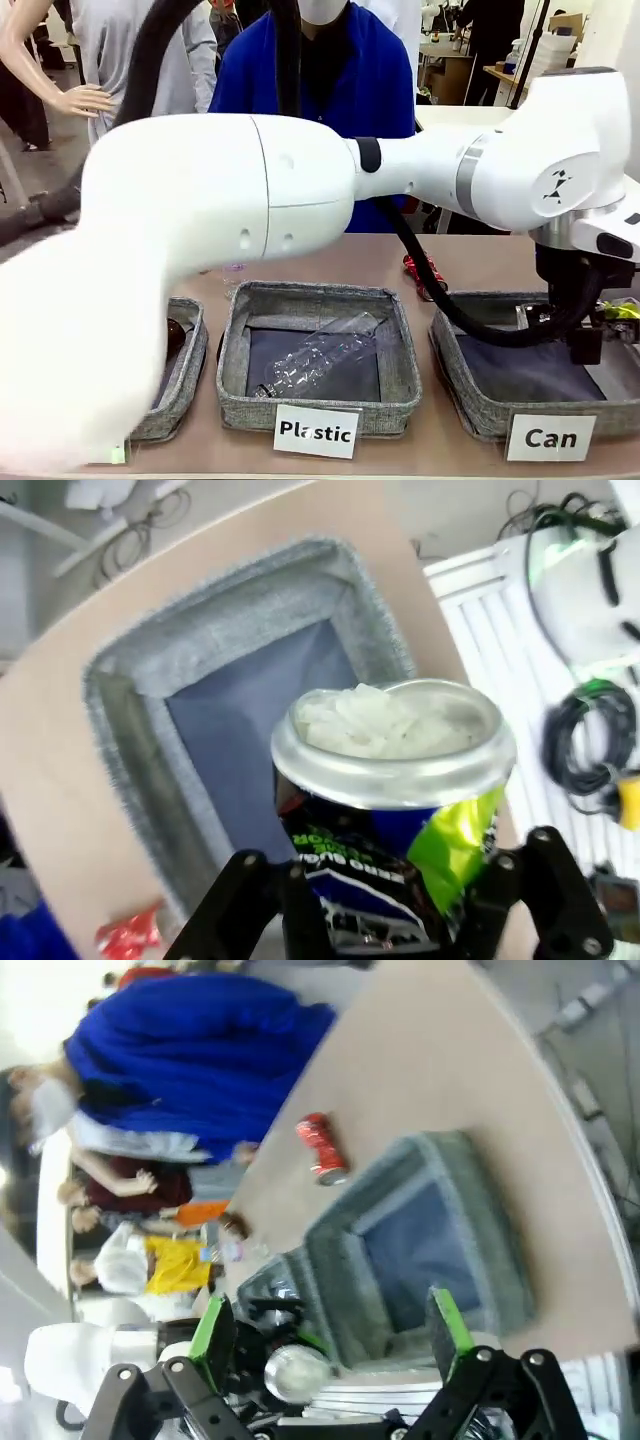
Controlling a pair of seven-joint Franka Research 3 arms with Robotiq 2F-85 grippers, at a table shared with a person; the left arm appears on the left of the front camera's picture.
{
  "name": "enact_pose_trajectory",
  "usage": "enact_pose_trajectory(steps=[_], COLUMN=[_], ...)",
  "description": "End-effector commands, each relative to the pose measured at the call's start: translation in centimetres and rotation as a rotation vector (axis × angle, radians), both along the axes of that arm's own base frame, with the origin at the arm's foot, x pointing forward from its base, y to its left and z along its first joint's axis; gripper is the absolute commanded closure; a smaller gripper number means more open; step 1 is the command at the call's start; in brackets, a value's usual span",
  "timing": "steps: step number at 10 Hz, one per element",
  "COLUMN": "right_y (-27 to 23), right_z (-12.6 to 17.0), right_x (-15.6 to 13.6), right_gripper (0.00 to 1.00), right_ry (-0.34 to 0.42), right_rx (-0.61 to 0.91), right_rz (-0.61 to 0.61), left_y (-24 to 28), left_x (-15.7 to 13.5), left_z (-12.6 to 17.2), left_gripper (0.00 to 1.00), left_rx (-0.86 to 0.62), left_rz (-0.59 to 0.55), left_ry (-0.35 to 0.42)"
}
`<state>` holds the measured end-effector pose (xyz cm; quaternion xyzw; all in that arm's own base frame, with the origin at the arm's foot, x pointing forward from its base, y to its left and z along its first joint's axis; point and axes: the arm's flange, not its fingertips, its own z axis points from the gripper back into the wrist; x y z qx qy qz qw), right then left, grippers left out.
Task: Sort the can waste into the basket.
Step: Pick up the can waste from the table and place it in the right Fabric basket.
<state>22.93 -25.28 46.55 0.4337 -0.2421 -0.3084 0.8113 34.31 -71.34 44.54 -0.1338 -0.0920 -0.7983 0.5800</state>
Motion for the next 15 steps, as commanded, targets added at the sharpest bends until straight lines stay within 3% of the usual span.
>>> enact_pose_trajectory(steps=[1,4,5,6,7,8,11,12,13,15], right_y=[-2.0,-2.7,-4.1,-4.1,-4.1,-4.1,-4.1,-4.1,-4.1,-4.1], right_z=[0.2,0.6,-0.2,-0.2,-0.2,-0.2,-0.2,-0.2,-0.2,-0.2], right_x=[-4.3,-7.2,-6.9,-6.9,-6.9,-6.9,-6.9,-6.9,-6.9,-6.9], right_gripper=[0.0,0.0,0.0,0.0,0.0,0.0,0.0,0.0,0.0,0.0], right_ry=[0.123,0.052,0.083,0.083,0.083,0.083,0.083,0.083,0.083,0.083], right_rx=[-0.036,-0.06,-0.06,-0.06,-0.06,-0.06,-0.06,-0.06,-0.06,-0.06], right_rz=[-0.133,-0.2,-0.158,-0.158,-0.158,-0.158,-0.158,-0.158,-0.158,-0.158], left_y=[-3.7,-3.9,-3.8,-3.7,-3.6,-3.6,-3.6,-3.4,-3.3,-2.9], left_x=[2.8,4.2,4.4,4.5,4.6,4.7,4.9,5.2,5.4,5.8], left_z=[0.7,-0.4,-0.4,-0.3,-0.1,-0.1,0.0,0.2,0.3,0.5], left_gripper=[1.0,1.0,1.0,0.62,0.41,0.04,0.0,0.05,0.0,0.0], left_rx=[0.015,0.026,0.015,0.003,-0.008,-0.004,-0.009,-0.011,-0.013,-0.014], left_rz=[-0.024,-0.076,-0.085,-0.074,-0.078,-0.073,-0.052,-0.047,-0.04,-0.031], left_ry=[-0.069,-0.075,-0.077,-0.084,-0.085,-0.082,-0.071,-0.071,-0.072,-0.066])
